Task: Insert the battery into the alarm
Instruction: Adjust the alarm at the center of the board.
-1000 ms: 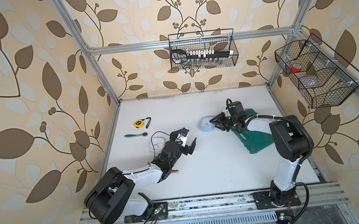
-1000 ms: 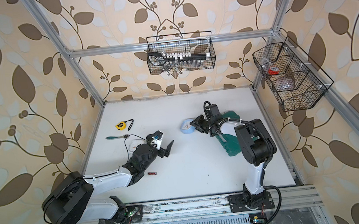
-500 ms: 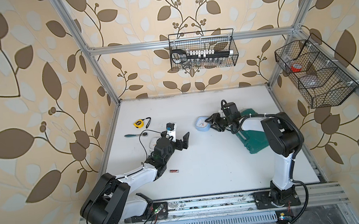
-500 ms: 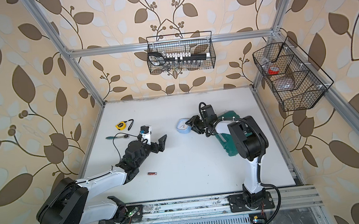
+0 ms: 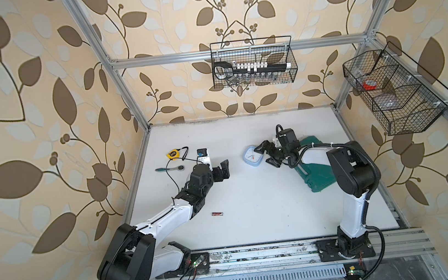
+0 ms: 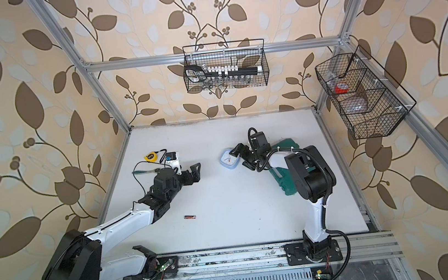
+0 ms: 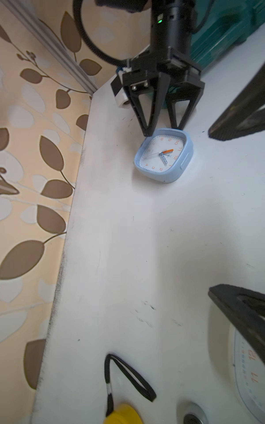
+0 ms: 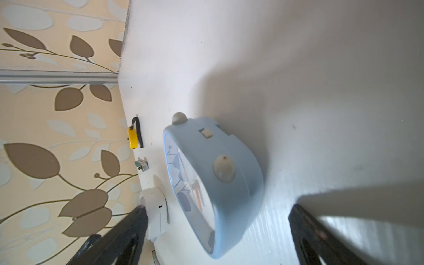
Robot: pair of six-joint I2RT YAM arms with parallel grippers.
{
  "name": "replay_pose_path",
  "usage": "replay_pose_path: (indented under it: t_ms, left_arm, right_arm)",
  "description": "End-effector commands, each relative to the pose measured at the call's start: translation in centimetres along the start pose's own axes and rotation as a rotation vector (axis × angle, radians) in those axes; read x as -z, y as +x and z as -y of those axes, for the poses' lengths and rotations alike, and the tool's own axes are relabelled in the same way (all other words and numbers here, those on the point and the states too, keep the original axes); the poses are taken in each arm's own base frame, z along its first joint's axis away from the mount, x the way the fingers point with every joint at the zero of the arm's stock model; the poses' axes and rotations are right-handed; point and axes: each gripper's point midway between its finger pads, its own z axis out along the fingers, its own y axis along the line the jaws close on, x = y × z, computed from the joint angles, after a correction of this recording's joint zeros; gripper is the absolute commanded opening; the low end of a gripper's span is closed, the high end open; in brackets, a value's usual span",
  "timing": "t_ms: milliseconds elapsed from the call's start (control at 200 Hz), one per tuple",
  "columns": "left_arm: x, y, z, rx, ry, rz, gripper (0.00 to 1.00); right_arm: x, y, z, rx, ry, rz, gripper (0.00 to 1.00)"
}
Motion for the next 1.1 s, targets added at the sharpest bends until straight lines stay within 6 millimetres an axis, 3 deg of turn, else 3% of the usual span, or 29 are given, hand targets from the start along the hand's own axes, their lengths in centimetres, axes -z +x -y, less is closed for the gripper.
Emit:
replay_pose_path:
  t_ms: [0, 255, 565, 880, 895, 1095]
  left_arm:
    - [0.7, -0.2, -2.9, 0.159, -0.125, -0.045, 0.99]
    - [2.9, 1.6, -8.7, 0.462, -0.282, -0.119, 0.99]
    - [6.5, 4.9, -13.3, 0.713, -0.439, -0.152, 0.99]
    - [6.0, 6.7, -14.2, 0.908, -0.354, -0.194, 0.99]
    - [5.9, 6.7, -14.2, 0.912, -0.351, -0.193, 0.99]
    - [5.1, 7.1, -14.2, 0.98, -0.304, -0.194, 0.99]
  right_arm:
    - [1.5, 1.2, 1.9, 0.06, 0.106, 0.017, 0.97]
    - [3.3, 3.2, -0.2, 0.306, 0.163, 0.069, 0.97]
    - [2.6, 6.7, -5.4, 0.596, 0.161, 0.092, 0.97]
    - [2.2, 9.6, -9.6, 0.778, 0.084, 0.097, 0.96]
    - [2.1, 10.4, -9.9, 0.79, 0.072, 0.087, 0.96]
    - [1.6, 11.5, -10.3, 0.785, 0.023, 0.049, 0.96]
